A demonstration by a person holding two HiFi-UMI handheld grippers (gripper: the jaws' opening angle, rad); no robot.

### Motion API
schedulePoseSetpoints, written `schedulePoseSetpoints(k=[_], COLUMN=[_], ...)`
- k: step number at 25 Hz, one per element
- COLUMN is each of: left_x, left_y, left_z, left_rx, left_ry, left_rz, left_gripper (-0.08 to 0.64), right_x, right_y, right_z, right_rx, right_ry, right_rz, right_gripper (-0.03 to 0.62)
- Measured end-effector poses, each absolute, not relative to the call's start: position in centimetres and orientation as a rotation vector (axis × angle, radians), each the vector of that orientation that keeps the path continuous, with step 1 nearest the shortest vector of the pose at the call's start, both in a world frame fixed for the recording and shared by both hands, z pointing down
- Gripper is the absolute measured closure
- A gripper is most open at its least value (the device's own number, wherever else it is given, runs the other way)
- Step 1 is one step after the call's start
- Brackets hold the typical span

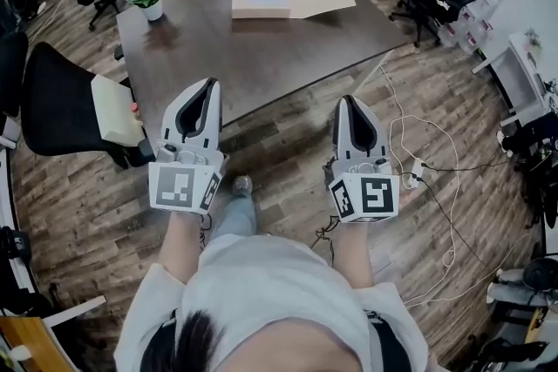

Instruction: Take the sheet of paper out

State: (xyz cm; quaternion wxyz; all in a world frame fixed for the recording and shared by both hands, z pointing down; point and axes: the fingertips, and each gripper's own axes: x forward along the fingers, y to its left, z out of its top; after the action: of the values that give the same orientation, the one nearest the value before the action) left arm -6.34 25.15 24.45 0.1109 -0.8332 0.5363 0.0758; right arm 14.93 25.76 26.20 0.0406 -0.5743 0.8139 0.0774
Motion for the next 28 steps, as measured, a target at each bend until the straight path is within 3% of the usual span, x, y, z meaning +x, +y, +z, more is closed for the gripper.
schedulePoseSetpoints(k=[28], left_x=[-11.2], left_y=[0.1], left_z=[23.0], left_rx=[-2.491], left_ry=[1.477], left_rz=[0.242], left_gripper=[0.551], right_x=[9.4], right_y=[2.2], right_z=[24.9], right_rx=[-1.807], right_ry=[2.43], right_rz=[0.257], right_gripper=[0.574])
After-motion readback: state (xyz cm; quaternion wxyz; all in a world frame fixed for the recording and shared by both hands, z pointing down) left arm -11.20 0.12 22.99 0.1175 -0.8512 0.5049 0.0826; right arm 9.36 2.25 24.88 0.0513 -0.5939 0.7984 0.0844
